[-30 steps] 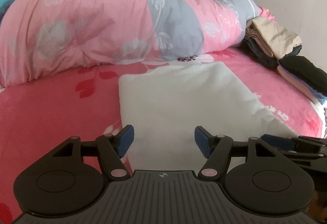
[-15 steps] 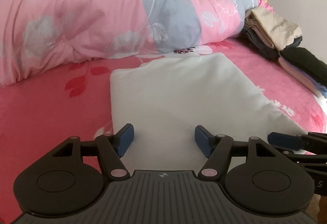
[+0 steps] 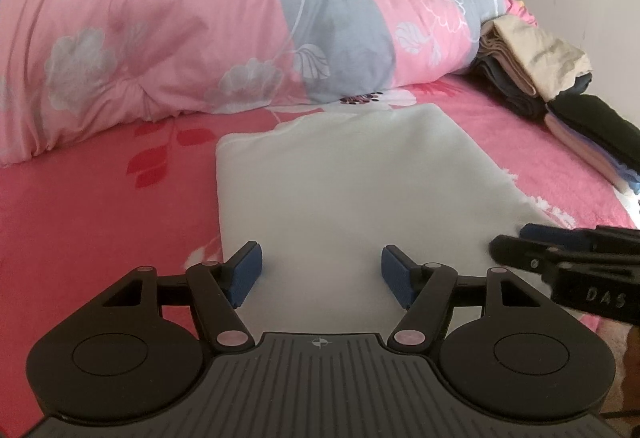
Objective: Fold clothes
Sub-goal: 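Position both open grippers at the folded sweatshirt's edge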
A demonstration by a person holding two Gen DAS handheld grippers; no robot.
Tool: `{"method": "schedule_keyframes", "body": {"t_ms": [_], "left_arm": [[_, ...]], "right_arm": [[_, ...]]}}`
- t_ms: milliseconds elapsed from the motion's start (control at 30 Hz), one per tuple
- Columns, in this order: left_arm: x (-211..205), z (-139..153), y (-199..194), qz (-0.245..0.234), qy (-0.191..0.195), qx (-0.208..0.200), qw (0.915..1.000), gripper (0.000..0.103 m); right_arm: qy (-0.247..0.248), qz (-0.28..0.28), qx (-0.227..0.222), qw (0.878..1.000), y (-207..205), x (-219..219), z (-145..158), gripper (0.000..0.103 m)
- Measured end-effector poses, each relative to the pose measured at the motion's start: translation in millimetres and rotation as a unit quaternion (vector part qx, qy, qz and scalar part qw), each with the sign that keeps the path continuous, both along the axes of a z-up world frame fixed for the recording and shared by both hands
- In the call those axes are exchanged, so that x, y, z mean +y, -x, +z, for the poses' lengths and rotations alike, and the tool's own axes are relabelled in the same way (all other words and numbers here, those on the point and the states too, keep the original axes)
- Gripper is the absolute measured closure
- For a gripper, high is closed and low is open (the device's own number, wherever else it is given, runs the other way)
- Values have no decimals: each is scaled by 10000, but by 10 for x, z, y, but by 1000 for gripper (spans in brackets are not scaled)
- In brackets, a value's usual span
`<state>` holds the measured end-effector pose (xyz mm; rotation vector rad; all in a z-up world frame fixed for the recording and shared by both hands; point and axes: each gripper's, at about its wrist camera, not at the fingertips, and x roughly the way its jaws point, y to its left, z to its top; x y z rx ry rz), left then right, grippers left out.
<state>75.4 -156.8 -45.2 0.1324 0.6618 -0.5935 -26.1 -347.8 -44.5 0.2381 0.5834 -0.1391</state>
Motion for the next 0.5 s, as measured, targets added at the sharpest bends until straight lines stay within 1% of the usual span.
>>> {"method": "schedule_keyframes", "body": {"t_ms": [167,233,367,433,500], "left_arm": [[3,120,0,7,26,-166,9999,36],[-15,155,-29,23,19,-201,9998,35],[-40,112,-109,88,-61,-54,9999,34],[-38,81,-134,118,-83,44,9999,34],[-36,50,-158,147,-106,142,9997,33]], "right_arm": [[63,-25,-147,9999,-18,0,168,60],[94,-33,-181,9998,-56,-20,170,60],[-26,-24,60,10000,-161,-55,22,60],[-87,-52,75,9999,-168,-67,26,60],[-58,-60,-17,10000,-163,-64,122,60]]}}
